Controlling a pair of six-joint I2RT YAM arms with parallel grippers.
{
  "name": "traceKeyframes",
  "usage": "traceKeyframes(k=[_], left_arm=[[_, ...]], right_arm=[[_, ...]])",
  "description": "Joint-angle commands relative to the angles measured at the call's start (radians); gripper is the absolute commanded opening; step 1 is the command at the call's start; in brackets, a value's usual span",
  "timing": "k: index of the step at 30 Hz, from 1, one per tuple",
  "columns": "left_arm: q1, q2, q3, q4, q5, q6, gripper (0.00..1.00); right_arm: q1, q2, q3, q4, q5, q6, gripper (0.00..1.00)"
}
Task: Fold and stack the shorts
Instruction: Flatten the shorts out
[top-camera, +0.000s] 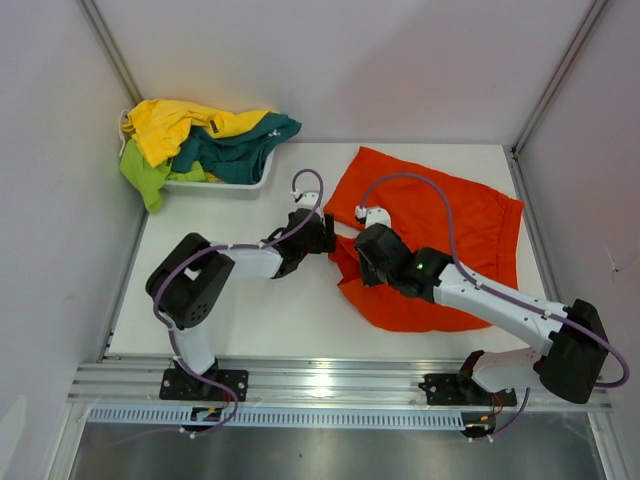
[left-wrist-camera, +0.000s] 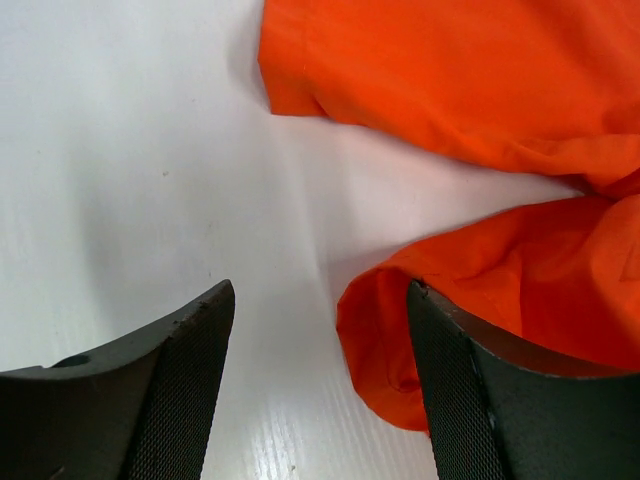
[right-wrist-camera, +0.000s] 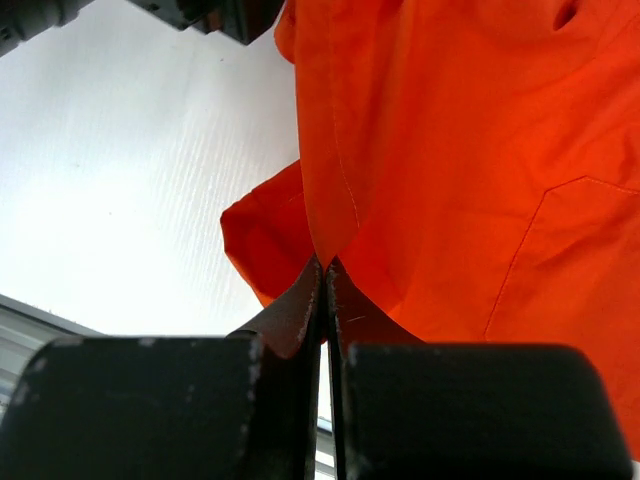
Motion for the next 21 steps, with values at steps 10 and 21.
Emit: traceKeyframes(k=[10,21], left_arm=[[0.021,0.047,0.08,-0.04,-0.006,0.042,0.75],[0.035,0.132,0.198,-0.08,0.04,0.04,0.76]], right_arm=[[0.066,-0.002,0.011,0.021,-0.009,0.026,0.0],[0.135,0.061,0.055,0.009,0.021,0.029,0.0]])
